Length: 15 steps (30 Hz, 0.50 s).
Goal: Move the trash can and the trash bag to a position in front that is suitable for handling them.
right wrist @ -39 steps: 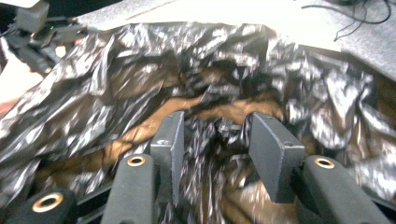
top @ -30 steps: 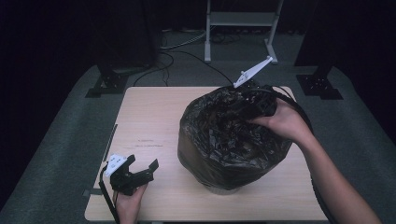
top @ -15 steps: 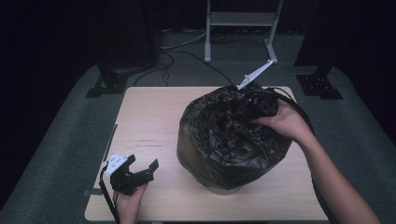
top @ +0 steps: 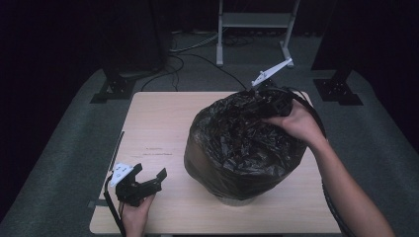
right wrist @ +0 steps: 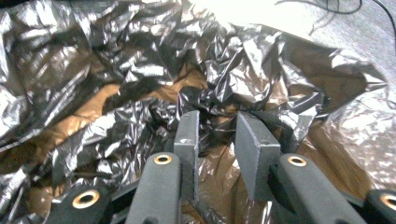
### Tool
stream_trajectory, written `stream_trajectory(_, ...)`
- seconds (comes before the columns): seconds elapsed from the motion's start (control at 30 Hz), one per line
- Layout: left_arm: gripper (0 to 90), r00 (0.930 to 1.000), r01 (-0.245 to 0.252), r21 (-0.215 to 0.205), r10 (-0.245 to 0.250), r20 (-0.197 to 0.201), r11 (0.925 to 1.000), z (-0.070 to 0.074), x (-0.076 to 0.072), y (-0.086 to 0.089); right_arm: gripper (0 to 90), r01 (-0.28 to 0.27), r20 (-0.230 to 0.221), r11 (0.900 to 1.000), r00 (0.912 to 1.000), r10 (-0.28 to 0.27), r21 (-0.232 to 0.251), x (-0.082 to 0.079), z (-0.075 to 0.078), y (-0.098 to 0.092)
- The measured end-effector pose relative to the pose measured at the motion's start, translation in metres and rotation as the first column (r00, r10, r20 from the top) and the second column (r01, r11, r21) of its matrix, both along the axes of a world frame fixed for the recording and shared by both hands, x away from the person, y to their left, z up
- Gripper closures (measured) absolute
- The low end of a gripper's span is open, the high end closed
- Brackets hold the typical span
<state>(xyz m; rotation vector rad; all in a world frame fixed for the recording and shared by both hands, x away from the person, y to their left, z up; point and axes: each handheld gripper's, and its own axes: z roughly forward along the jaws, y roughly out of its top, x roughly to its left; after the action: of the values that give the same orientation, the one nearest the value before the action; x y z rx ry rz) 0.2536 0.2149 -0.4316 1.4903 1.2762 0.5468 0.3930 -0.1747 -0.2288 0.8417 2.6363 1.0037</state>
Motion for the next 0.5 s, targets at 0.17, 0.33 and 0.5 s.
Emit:
stream_trajectory(0.17,1.8,1.0000,0.000,0.000,0.000,0.001,1.0000,0.0001,0.0002,-0.0005,69.7,-0.014,0.005,1.000,0.9999,0.014,0.018,-0.0010,0.0003,-0.0006)
stream_trajectory(0.33,1.8,1.0000,-0.001,0.000,0.001,0.001,1.0000,0.0003,-0.0001,-0.0006,68.9,-0.028,0.035,0.997,0.9991,0.025,0.077,-0.0036,0.0073,-0.0010)
stream_trajectory(0.5,1.8,1.0000,0.001,0.000,-0.001,0.003,1.0000,0.0006,-0.0002,-0.0008,67.5,-0.011,0.053,0.996,0.9986,0.006,0.089,-0.0021,0.0054,-0.0006)
